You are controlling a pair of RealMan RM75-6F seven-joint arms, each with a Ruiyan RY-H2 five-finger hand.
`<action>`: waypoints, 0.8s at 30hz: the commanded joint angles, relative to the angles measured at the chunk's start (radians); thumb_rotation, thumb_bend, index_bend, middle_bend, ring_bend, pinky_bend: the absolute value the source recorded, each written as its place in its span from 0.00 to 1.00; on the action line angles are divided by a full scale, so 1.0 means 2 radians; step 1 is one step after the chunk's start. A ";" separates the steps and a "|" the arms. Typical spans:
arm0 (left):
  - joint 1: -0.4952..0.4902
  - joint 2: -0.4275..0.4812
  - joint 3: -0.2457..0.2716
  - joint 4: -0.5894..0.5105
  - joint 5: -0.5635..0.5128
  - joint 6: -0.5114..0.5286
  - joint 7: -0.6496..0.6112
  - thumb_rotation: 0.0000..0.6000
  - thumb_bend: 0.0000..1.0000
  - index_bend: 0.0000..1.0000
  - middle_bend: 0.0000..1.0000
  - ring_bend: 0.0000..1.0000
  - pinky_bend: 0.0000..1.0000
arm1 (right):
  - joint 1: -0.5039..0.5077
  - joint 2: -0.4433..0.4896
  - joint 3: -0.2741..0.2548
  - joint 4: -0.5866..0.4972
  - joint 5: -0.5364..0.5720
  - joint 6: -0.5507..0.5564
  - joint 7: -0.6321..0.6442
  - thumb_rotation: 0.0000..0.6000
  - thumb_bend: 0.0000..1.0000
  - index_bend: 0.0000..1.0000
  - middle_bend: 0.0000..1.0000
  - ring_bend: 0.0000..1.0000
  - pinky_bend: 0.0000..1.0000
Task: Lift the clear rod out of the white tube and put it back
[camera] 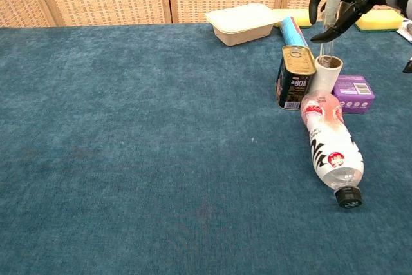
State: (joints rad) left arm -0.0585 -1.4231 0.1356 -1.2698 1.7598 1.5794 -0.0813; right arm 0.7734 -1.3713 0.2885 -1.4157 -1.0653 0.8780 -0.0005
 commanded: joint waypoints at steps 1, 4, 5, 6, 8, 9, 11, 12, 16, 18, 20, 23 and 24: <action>0.000 0.000 0.000 0.000 0.001 0.000 0.000 1.00 0.16 0.10 0.10 0.04 0.22 | -0.002 0.015 -0.001 -0.017 0.003 -0.007 -0.004 1.00 0.26 0.49 0.48 0.44 0.46; 0.000 0.000 0.001 -0.001 0.002 0.000 0.001 1.00 0.16 0.10 0.10 0.04 0.22 | -0.002 0.026 -0.002 -0.028 0.008 -0.010 -0.011 1.00 0.26 0.46 0.45 0.41 0.44; 0.000 0.000 0.001 -0.001 0.002 0.000 0.001 1.00 0.16 0.10 0.10 0.04 0.22 | -0.002 0.028 -0.002 -0.030 0.009 -0.011 -0.012 1.00 0.26 0.46 0.44 0.40 0.43; 0.000 0.000 0.001 -0.001 0.002 0.000 0.002 1.00 0.16 0.10 0.10 0.04 0.22 | -0.002 0.029 -0.002 -0.032 0.011 -0.011 -0.013 1.00 0.26 0.45 0.44 0.40 0.43; 0.000 0.000 0.002 -0.001 0.003 0.001 0.002 1.00 0.16 0.10 0.10 0.04 0.22 | -0.002 0.032 -0.002 -0.036 0.014 -0.013 -0.013 1.00 0.26 0.45 0.42 0.38 0.41; 0.001 0.000 0.002 -0.001 0.003 0.002 0.002 1.00 0.16 0.10 0.10 0.04 0.22 | -0.002 0.033 -0.003 -0.037 0.016 -0.015 -0.013 1.00 0.26 0.45 0.42 0.38 0.41; 0.001 0.000 0.001 -0.001 0.003 0.002 0.002 1.00 0.16 0.10 0.10 0.04 0.22 | -0.001 0.034 -0.005 -0.037 0.018 -0.019 -0.015 1.00 0.26 0.44 0.40 0.36 0.40; 0.001 0.000 0.001 -0.001 0.003 0.003 0.002 1.00 0.16 0.10 0.10 0.04 0.22 | -0.001 0.034 -0.005 -0.037 0.018 -0.019 -0.016 1.00 0.26 0.44 0.40 0.36 0.39; 0.001 0.000 0.001 -0.001 0.003 0.002 0.002 1.00 0.16 0.10 0.10 0.04 0.22 | 0.001 0.035 -0.007 -0.036 0.020 -0.022 -0.018 0.98 0.26 0.42 0.37 0.33 0.37; 0.001 0.000 0.001 -0.001 0.003 0.002 0.002 1.00 0.16 0.10 0.10 0.04 0.22 | 0.002 0.035 -0.007 -0.037 0.020 -0.023 -0.019 0.96 0.25 0.42 0.36 0.33 0.36; 0.001 0.000 0.001 -0.001 0.003 0.001 0.002 1.00 0.16 0.10 0.10 0.04 0.22 | 0.002 0.035 -0.008 -0.038 0.020 -0.023 -0.019 0.94 0.24 0.41 0.36 0.32 0.36; 0.001 0.000 0.001 0.000 0.002 0.001 0.002 1.00 0.16 0.10 0.10 0.04 0.22 | 0.002 0.036 -0.009 -0.040 0.017 -0.023 -0.019 0.92 0.22 0.41 0.36 0.32 0.36; 0.001 0.000 0.001 0.000 0.002 0.001 0.002 1.00 0.16 0.10 0.10 0.04 0.22 | 0.002 0.036 -0.010 -0.040 0.016 -0.022 -0.019 0.91 0.22 0.41 0.36 0.32 0.36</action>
State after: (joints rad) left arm -0.0570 -1.4235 0.1381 -1.2703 1.7643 1.5825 -0.0783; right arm 0.7778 -1.2990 0.2693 -1.4955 -1.0333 0.8330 -0.0387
